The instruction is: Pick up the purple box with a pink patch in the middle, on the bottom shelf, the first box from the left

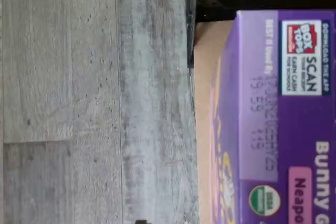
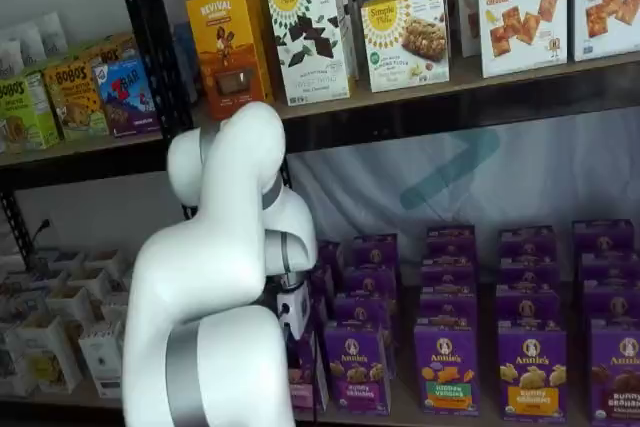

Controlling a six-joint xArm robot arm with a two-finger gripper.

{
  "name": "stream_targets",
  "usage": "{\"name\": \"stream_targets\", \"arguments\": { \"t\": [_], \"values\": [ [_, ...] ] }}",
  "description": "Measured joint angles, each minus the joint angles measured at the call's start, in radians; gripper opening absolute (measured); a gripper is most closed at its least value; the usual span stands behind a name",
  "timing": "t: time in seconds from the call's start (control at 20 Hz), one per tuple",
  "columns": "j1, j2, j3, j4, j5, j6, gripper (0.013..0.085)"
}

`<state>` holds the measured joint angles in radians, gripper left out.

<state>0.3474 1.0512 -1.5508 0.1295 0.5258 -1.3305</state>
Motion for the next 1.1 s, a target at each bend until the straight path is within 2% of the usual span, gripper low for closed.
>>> {"name": "stream_targets", "arguments": {
  "t": [0.1,0.15,0.2,0.3,0.45,0.6,0.85,1.1],
  "values": [
    [0.0,0.003,0.0,0.008,-0.009,-0.007,0.085],
    [0.0,0.004,0.001,0.014,-0.018,-0.013,0.081],
    [0.0,0.005,0.002,0.017,-0.022,-0.016,0.081],
    [0.0,0.007,0.002,0.024,-0.026,-0.022,0.073],
    [0.0,0.009,0.003,0.028,-0.029,-0.027,0.069],
    [-0.001,0.011,0.003,0.034,-0.032,-0.032,0.061],
    [0.0,0.015,0.006,0.019,-0.055,-0.019,0.061],
    [0.003,0.019,0.007,0.044,-0.073,-0.039,0.061]
  ]
}}
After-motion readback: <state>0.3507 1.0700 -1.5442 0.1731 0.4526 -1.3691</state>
